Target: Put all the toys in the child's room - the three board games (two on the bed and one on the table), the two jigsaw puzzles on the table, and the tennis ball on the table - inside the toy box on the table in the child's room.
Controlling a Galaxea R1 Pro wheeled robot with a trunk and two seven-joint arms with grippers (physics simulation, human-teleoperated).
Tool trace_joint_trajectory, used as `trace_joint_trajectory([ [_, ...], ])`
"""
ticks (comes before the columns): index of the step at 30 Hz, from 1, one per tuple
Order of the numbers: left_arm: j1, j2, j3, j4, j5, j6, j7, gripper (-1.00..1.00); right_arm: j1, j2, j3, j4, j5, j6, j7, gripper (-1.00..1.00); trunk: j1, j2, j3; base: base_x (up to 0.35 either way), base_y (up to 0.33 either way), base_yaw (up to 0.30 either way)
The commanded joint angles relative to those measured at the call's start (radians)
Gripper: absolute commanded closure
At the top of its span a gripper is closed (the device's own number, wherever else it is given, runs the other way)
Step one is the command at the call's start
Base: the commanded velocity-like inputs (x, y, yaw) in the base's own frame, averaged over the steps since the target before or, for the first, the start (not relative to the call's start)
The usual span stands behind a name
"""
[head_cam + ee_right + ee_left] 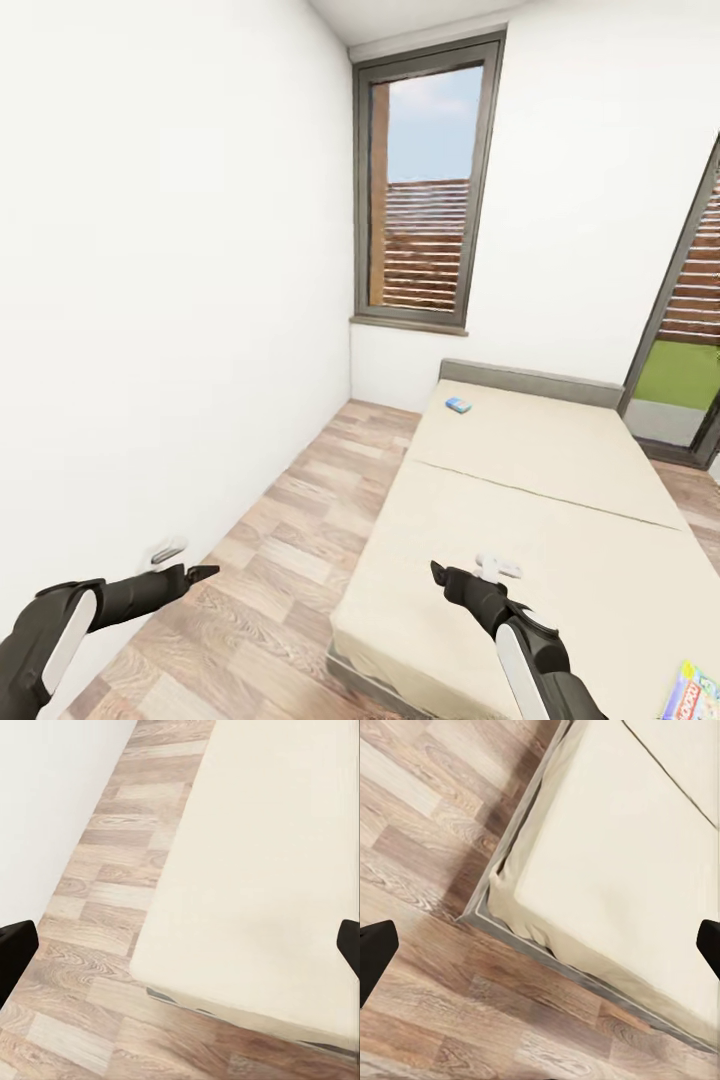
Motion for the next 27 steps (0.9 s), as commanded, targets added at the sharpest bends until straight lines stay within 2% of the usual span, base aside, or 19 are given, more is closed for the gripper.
trace_joint_trajectory([
  [1,0.0,0.0,0.006,0.0,0.001,0.008,-0.003,-1.0,0.0,0.001,-0.001,-0.001,-0.01,0.004,-0.006,-1.0,0.0,-0.001,-0.001,0.0,0.0,-0.13],
  [12,0.0,0.002,0.031,-0.001,0.002,0.036,-0.003,-1.0,0.0,0.003,-0.001,-0.002,-0.01,0.002,-0.007,-1.0,0.0,-0.001,-0.007,0.0,0.0,-0.067],
  [19,0.0,0.001,0.072,-0.005,0.001,0.032,-0.003,-1.0,0.0,0.004,0.0,-0.001,-0.011,0.005,-0.008,-1.0,0.0,-0.001,-0.015,0.005,0.0,-0.132],
  [27,0.0,0.002,0.096,-0.006,-0.001,0.029,-0.003,-1.0,0.0,0.004,0.0,0.0,-0.011,0.005,-0.008,-1.0,0.0,-0.001,-0.026,0.148,0.098,-0.151],
])
